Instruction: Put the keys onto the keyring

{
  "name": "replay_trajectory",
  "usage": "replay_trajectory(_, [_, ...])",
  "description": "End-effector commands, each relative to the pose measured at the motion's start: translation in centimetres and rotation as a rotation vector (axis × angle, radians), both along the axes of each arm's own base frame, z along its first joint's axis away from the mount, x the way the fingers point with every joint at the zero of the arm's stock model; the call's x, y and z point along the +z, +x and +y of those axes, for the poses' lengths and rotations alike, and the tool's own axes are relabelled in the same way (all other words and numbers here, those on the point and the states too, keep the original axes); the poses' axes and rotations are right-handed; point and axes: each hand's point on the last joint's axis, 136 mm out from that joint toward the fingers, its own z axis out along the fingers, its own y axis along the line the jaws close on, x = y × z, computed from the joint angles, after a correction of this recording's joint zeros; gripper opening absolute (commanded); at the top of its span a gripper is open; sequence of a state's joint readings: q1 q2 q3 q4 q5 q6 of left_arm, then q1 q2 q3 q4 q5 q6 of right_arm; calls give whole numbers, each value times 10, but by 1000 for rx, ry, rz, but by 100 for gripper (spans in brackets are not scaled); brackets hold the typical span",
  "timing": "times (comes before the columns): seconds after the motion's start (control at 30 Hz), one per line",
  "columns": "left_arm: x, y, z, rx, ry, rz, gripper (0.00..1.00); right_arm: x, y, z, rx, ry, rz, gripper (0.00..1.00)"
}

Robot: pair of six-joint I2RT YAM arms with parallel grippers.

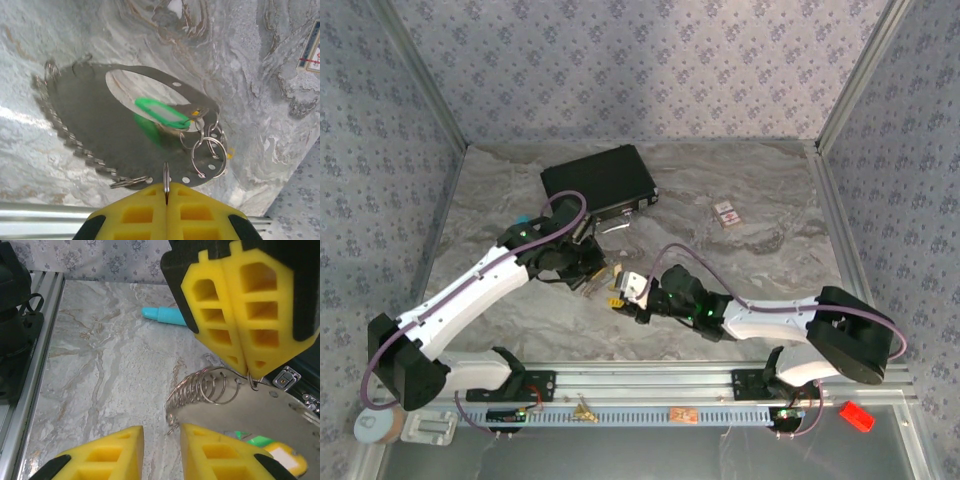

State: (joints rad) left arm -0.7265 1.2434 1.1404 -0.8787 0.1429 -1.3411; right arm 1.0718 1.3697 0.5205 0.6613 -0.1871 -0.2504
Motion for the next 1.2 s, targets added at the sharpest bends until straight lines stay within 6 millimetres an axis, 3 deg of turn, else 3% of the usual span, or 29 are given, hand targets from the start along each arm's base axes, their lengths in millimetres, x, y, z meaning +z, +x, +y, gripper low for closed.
replay_trajectory(0.0, [5,-13,0,55,-57,76,0,9,5,-12,-25,37,-31,25])
replay_trajectory(0.27, [-2,-20,-7,134,-172,156,0,13,16,-22,-49,47,-102,24])
replay_trajectory(0.43, [2,-19,-6,146,-177,173,0,16,11,-14,-15,67,-105,24])
replay_trajectory(0.63, [2,-17,-13,157,-212,204,0,14,10,-22,-55,52,-141,25])
replay_trajectory(1.17, [5,-23,-19,164,-247,263,0,23,26,-6,-90,97,-172,27])
